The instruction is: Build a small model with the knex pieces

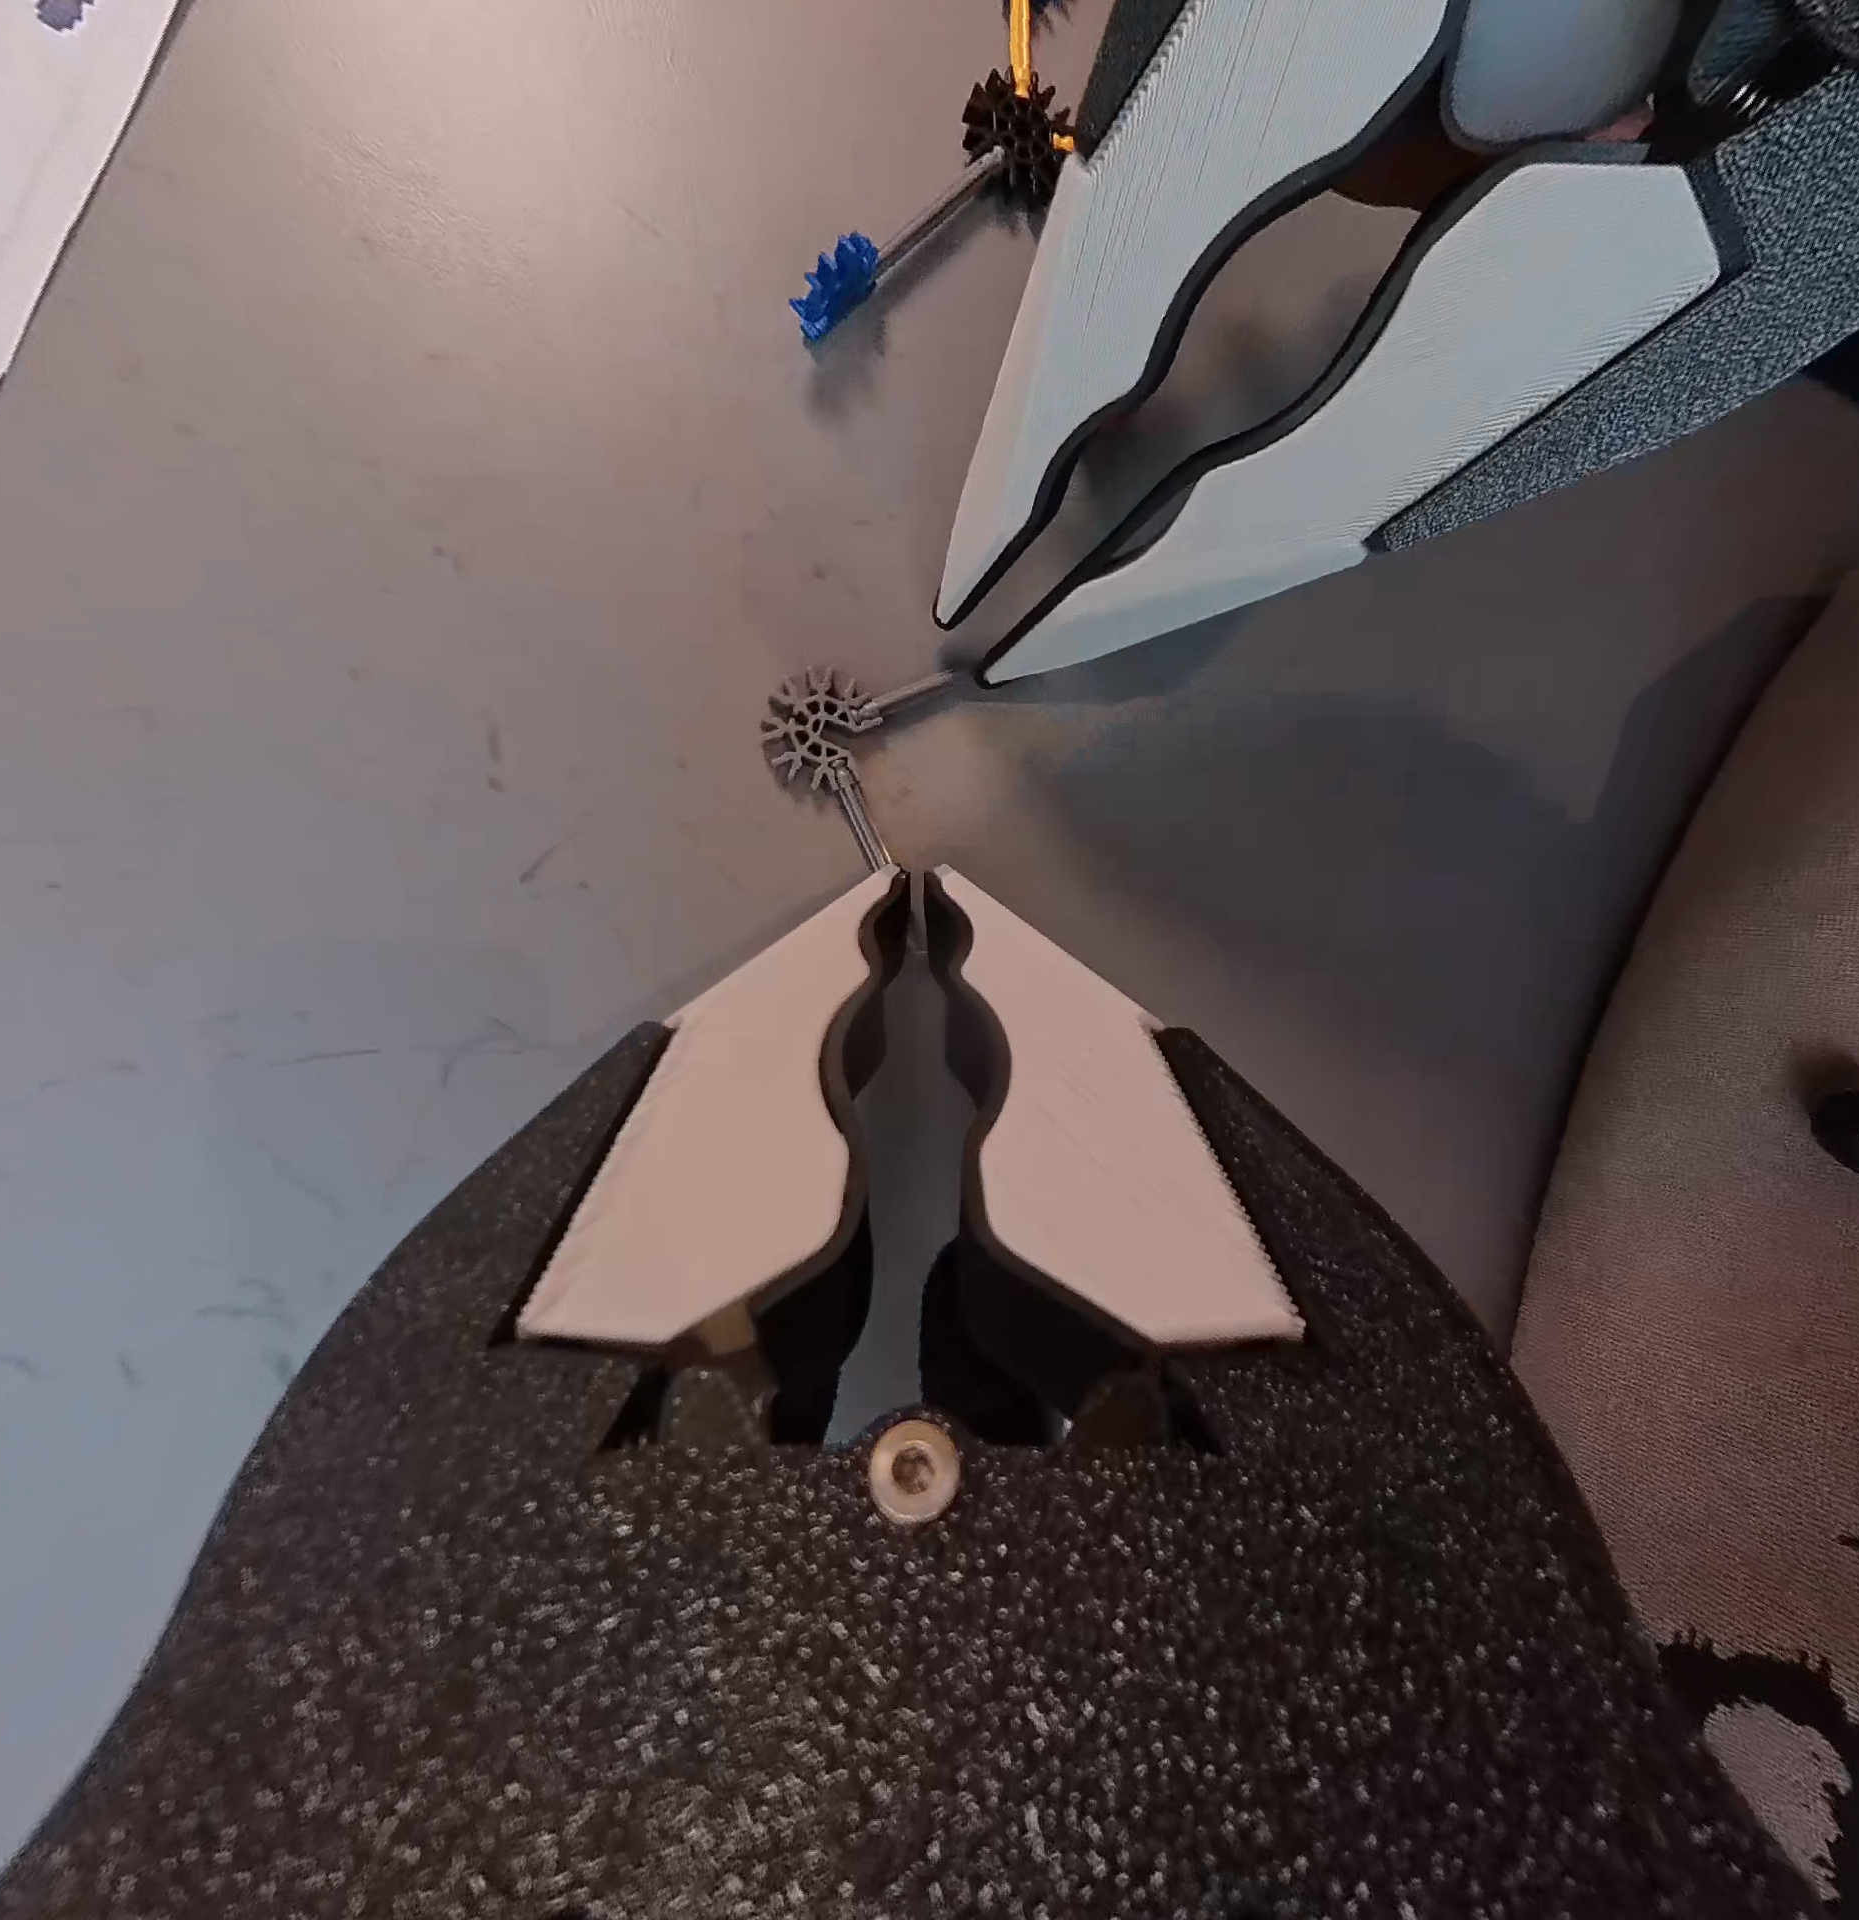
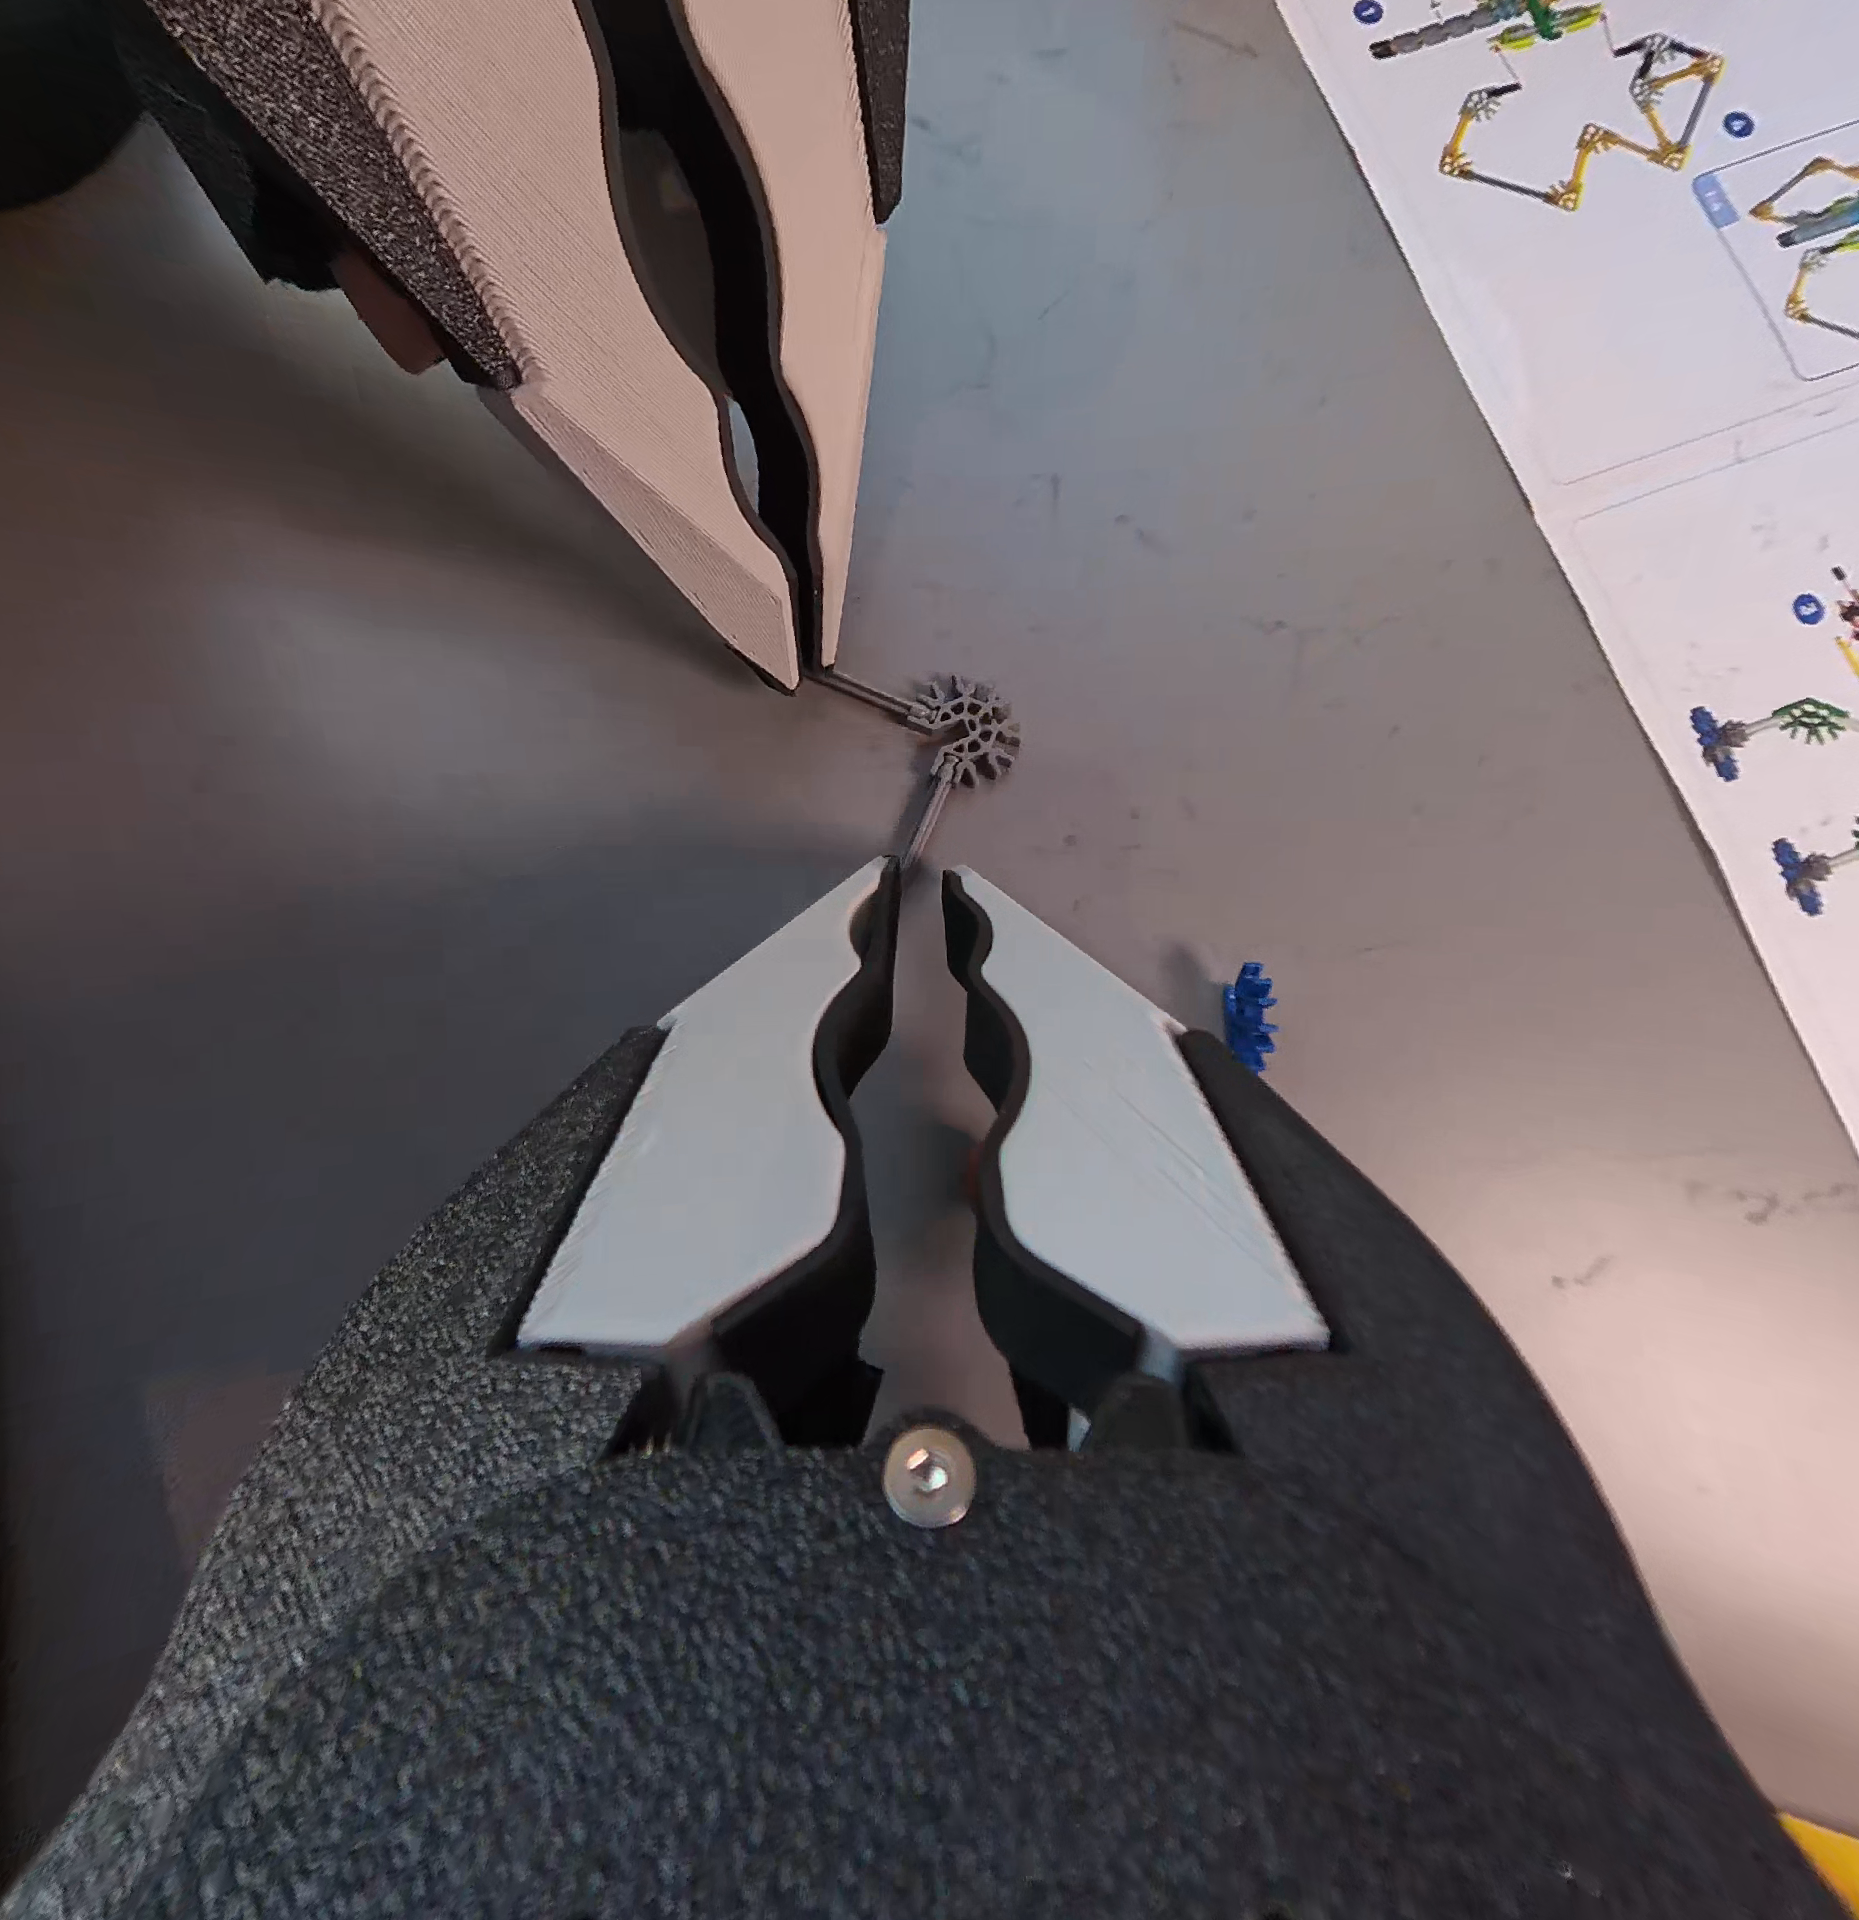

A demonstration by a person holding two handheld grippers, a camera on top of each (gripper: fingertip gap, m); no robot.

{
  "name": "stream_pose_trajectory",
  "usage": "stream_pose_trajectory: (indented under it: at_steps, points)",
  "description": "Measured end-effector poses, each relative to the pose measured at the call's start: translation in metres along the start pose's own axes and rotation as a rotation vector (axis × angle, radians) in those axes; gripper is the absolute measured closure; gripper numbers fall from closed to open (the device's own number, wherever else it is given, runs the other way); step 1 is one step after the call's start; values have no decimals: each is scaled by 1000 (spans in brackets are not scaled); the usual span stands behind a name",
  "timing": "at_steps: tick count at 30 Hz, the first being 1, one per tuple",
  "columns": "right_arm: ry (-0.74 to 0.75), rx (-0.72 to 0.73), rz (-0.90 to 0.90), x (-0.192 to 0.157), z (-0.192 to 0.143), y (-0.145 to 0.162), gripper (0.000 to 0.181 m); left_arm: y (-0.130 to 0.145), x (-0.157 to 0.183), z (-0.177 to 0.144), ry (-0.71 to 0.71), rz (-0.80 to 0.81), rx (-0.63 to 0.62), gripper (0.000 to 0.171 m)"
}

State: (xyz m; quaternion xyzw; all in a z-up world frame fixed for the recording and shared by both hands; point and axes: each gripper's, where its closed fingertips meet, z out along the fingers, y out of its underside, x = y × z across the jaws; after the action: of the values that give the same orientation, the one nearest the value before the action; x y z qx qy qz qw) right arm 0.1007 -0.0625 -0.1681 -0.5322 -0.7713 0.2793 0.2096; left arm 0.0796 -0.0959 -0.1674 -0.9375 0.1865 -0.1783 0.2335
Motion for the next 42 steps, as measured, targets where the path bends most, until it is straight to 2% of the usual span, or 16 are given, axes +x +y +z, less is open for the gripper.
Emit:
stream_pose_trajectory:
  at_steps: [8, 11, 16, 21, 31, 42]
  points:
    - [17, 10, 13, 9, 2, -2, 175, -9, -10, -5, 22, 72, 86, 168]
    - [6, 59, 19, 12, -6, -10, 166, -29, -16, -22, 18, 75, 255, 162]
    - [-12, 334, 130, 30, -31, -47, 164, -55, -50, -53, -91, 6, 590, 148]
    - [74, 516, 174, 54, -41, -59, 162, -60, -74, -76, -150, -57, 770, 141]
    - [121, 672, 273, 73, -70, -62, 160, -57, -81, -81, -227, -26, 794, 140]
    - [165, 703, 296, 83, -78, -59, 160, -55, -86, -81, -241, -42, 808, 139]
